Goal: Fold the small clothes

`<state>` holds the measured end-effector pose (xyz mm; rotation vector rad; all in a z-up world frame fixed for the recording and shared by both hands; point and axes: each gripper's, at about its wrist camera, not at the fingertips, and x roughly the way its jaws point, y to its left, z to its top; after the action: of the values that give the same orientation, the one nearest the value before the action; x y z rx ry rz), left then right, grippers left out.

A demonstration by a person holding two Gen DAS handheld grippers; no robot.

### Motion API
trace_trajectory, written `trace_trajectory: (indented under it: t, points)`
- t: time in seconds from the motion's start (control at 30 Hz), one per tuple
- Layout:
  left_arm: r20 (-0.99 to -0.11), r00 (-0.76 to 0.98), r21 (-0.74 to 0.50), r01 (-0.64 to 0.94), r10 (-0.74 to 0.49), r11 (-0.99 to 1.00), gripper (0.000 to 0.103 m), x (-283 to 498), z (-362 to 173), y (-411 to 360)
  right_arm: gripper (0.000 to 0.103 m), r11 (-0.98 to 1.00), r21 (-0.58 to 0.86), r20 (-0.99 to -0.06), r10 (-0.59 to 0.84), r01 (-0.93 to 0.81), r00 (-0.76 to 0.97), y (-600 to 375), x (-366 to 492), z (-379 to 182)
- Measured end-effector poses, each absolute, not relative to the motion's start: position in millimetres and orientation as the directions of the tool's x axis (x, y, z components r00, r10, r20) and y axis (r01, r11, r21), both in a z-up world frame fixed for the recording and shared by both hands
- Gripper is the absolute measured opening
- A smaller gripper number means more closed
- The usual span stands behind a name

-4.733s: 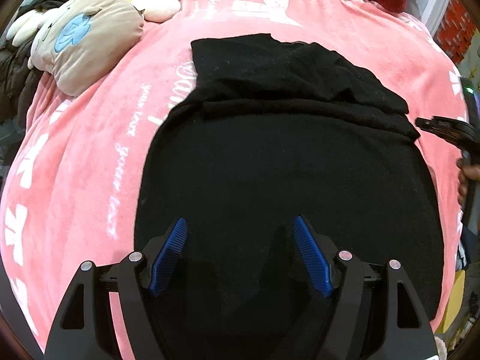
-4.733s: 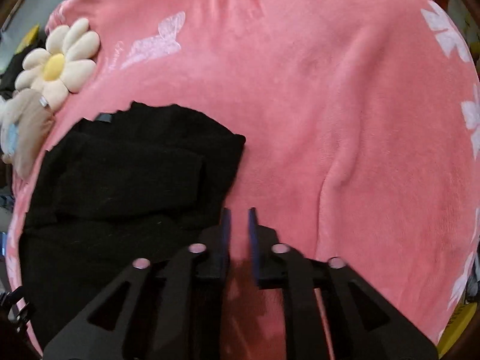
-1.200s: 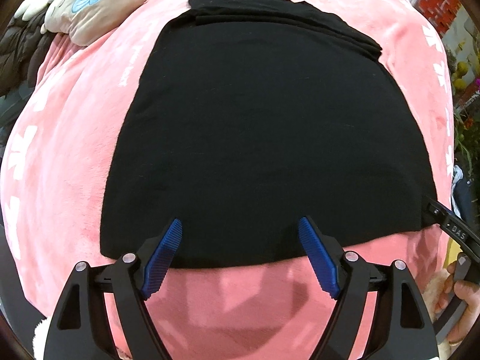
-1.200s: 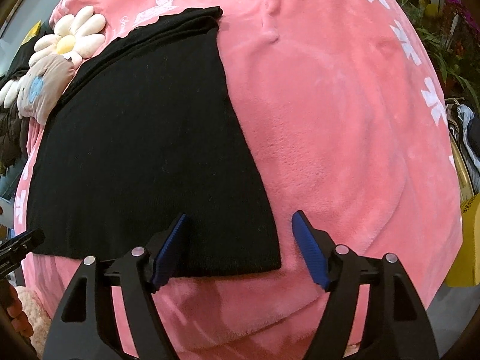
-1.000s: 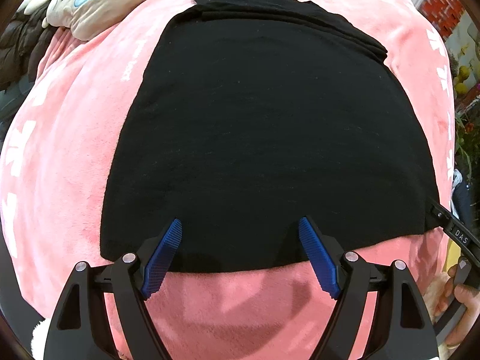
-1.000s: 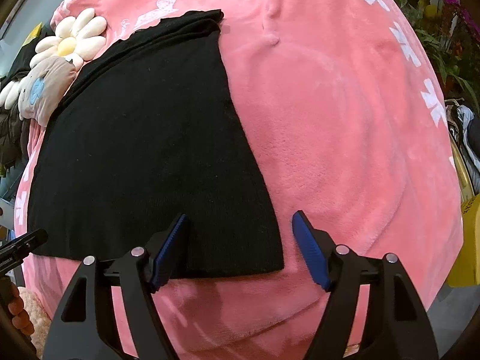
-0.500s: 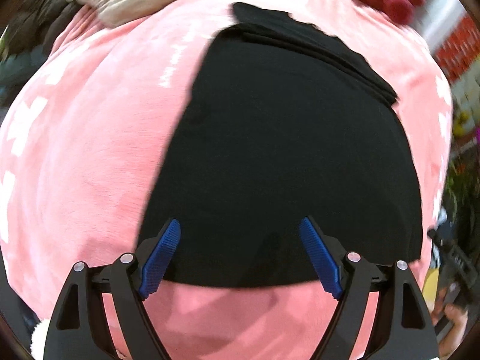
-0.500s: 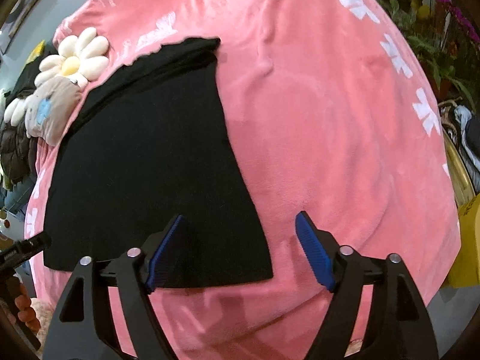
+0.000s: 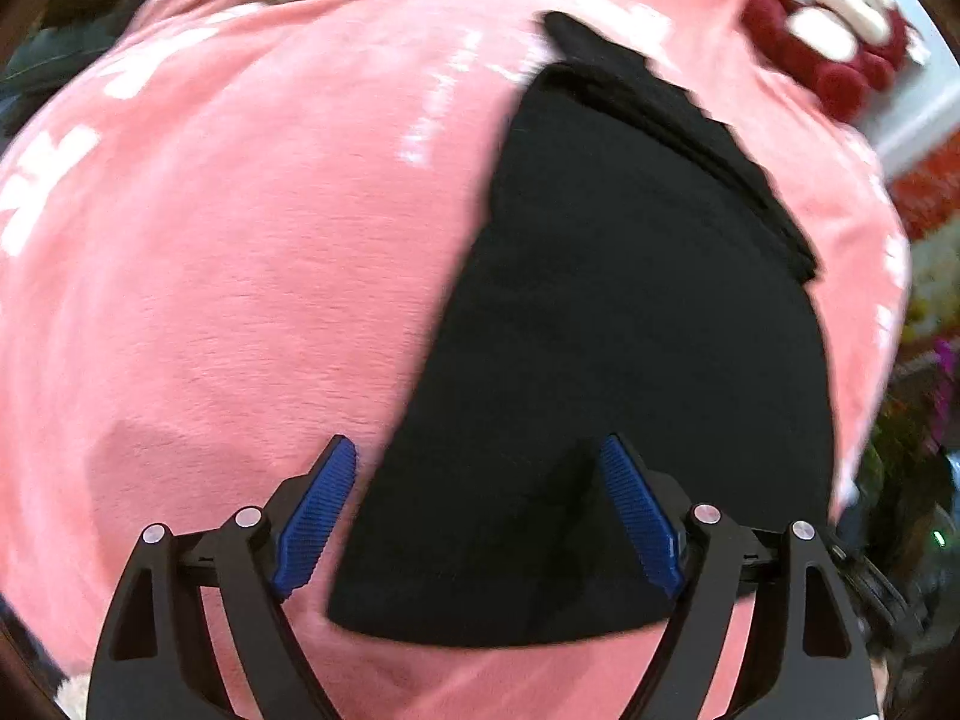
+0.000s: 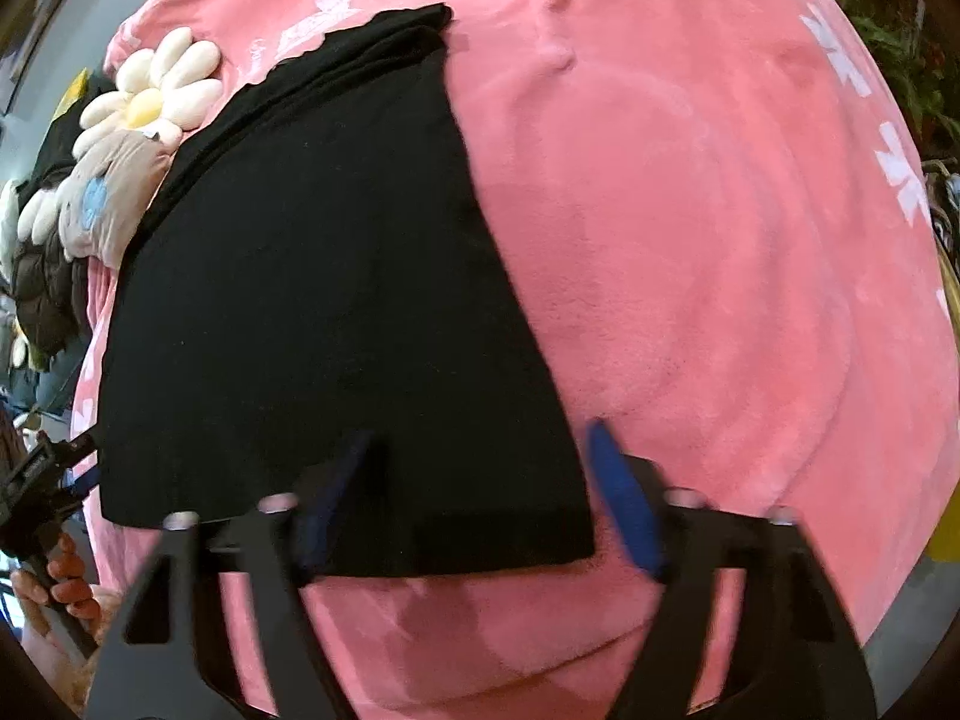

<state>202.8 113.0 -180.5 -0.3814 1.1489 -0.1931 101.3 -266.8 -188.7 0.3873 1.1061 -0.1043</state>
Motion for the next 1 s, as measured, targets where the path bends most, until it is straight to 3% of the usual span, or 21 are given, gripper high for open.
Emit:
trace_trajectory:
  t: [0.03,0.13,0.4,0.7,1.0]
  points:
    - [-0.848,0.393,-0.397,-0.028,-0.355,0.917,0.050,203.5,-180.0,110.7,0.007,0.921,0.281,-0.881,0.136,0.270,0.452,-268.5,101.9,-186.9]
    - [-0.868,0.354,-0.376,-0.007,-0.349,0.927,0.004,200.4,-180.6,107.1,0.005,0.905,0.326,-0.875,0.178,0.275,0.451,-273.6,101.0,-178.3]
    - [-0.858,0.353,-0.357,0.111,-0.373,0.927,0.004,175.8,-142.3,81.8,0.004,0.911,0.337,-0.858,0.194,0.236,0.476,-284.3,78.3,-140.6]
    - [-0.803,0.316,-0.517,0.054,-0.506,0.854,0.004,126.7,-111.9,123.1,0.003,0.917,0.346,-0.864,0.227,0.201,0.449,-298.8,20.5,-103.6]
    - [-0.864,0.223,-0.436,0.118,-0.451,0.892,0.004,48.9,-103.2,108.8,0.003,0.918,0.340,-0.890,0.244,0.204,0.385,-287.0,-65.2,-97.9]
